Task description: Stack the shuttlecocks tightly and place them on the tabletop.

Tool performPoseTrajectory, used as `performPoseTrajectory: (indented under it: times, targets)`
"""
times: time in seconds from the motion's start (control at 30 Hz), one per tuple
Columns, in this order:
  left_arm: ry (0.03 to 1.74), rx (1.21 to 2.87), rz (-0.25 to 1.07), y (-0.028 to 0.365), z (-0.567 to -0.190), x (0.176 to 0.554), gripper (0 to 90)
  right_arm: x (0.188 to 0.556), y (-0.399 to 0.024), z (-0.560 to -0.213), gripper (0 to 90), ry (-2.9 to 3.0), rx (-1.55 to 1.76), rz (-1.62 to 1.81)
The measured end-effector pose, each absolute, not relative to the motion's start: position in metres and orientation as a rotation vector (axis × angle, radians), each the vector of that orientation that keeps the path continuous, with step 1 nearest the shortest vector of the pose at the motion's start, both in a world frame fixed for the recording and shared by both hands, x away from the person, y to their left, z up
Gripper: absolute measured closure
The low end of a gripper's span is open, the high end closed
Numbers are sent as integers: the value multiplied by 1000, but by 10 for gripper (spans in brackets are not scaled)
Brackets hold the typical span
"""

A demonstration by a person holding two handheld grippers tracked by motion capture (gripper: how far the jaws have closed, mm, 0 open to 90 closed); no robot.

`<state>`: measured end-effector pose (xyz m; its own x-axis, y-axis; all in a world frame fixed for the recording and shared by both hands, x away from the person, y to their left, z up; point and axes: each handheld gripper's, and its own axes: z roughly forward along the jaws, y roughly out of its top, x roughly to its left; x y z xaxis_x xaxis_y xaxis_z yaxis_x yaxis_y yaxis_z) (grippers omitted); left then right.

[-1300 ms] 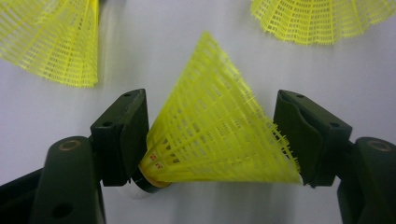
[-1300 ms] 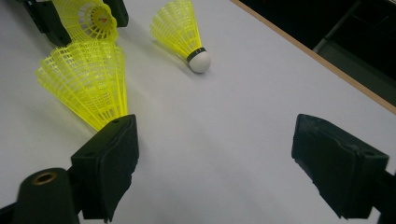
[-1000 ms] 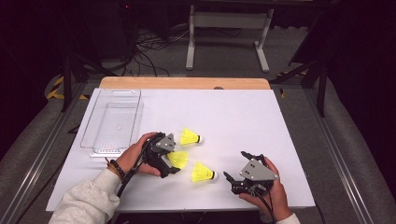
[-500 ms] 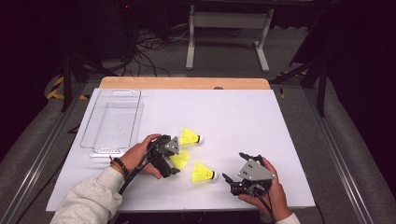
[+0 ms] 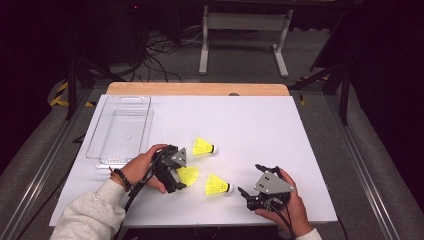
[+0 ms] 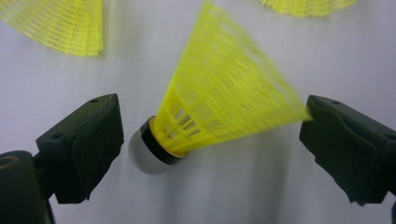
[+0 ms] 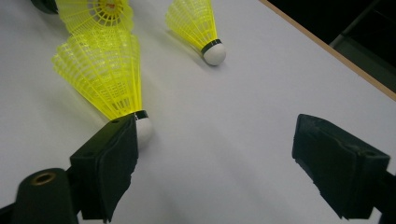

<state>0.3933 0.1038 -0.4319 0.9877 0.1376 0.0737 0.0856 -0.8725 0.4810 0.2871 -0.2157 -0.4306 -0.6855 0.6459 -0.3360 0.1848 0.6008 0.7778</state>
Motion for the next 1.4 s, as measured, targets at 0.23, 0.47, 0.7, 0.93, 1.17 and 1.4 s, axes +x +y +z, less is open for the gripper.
performPoseTrajectory:
  times: [0.23,0.47,0.7,0.93,1.17,1.4]
  targets:
    - [149,2708,226,105,-432,396,118,287,-216,-431,155,2223,653,980]
    - [143,2773,322,92,-442,403,148,287,-213,-433,155,2237,648,970]
    - [220,2735,371,87,-442,409,219,288,-213,-433,155,2242,646,966]
    - [238,2705,328,84,-443,411,350,288,-212,-434,155,2249,645,966]
    - [130,2768,391,85,-439,403,545,288,-212,-435,155,2258,639,962]
    - [10,2791,395,92,-436,395,648,287,-211,-435,155,2265,634,961]
